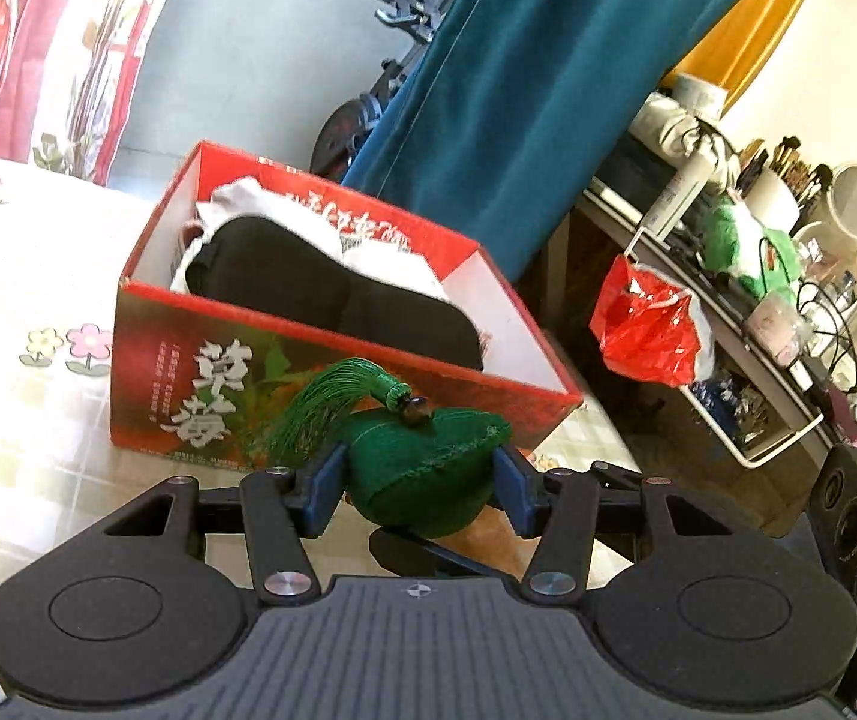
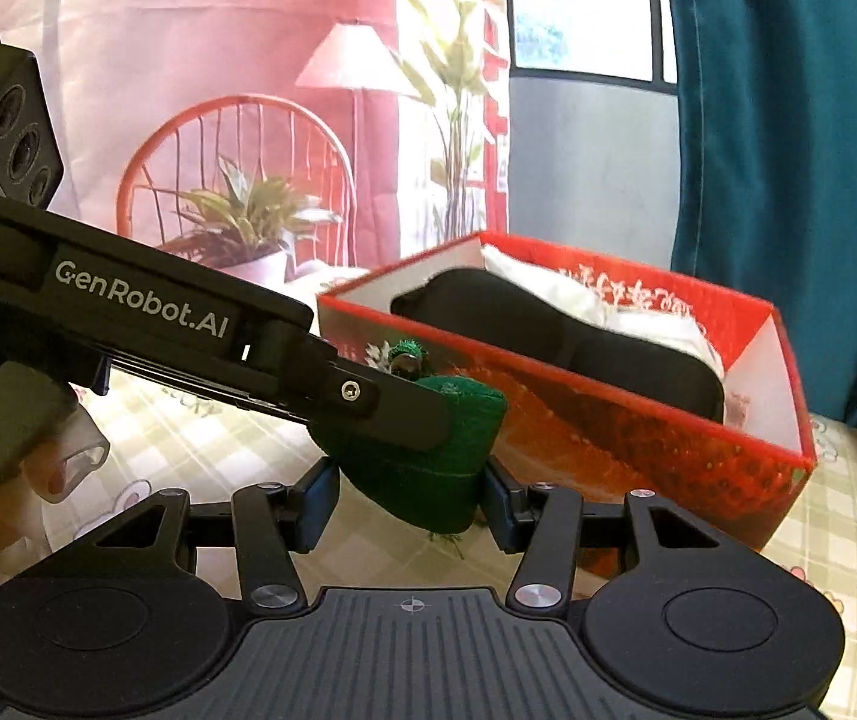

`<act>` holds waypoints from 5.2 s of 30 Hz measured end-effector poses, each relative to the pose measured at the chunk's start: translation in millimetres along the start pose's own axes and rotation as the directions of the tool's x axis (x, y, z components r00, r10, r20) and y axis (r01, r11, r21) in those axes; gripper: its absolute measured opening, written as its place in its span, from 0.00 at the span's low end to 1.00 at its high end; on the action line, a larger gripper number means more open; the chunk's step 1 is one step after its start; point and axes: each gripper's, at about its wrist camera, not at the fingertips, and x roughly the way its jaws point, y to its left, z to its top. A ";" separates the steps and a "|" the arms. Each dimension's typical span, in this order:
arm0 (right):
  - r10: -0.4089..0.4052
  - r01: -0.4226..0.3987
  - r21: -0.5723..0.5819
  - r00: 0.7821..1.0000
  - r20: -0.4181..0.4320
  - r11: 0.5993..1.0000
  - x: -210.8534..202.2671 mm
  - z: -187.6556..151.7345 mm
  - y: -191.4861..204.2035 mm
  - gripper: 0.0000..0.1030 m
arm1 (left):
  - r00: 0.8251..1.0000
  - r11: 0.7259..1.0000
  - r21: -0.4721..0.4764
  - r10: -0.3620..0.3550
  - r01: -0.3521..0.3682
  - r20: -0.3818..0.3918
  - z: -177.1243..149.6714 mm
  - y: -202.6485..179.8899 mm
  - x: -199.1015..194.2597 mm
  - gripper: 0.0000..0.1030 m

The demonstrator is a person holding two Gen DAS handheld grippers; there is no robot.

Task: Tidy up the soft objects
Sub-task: 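Lift the green pouch into the red box and open both tools, then move both tools down to the plastic-wrapped bread loaf beside the box, then close the left tool on the bread loaf while the right tool grips it too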

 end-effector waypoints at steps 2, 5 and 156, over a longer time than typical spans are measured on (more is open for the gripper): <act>-0.001 0.001 -0.008 1.000 0.019 1.000 -3.7 3.3 3.0 0.46 | 1.000 1.000 0.012 0.002 -0.002 0.017 2.2 -4.5 -4.8 0.54; -0.006 0.007 -0.022 0.999 0.051 1.000 -10.8 9.4 7.2 0.46 | 0.999 0.999 0.032 -0.003 0.002 0.045 6.7 -11.2 -12.5 0.54; 0.074 -0.082 -0.088 0.993 -0.092 0.993 -4.4 -18.3 -20.9 0.55 | 0.998 0.998 0.050 0.036 -0.034 -0.055 -9.2 0.4 15.9 0.53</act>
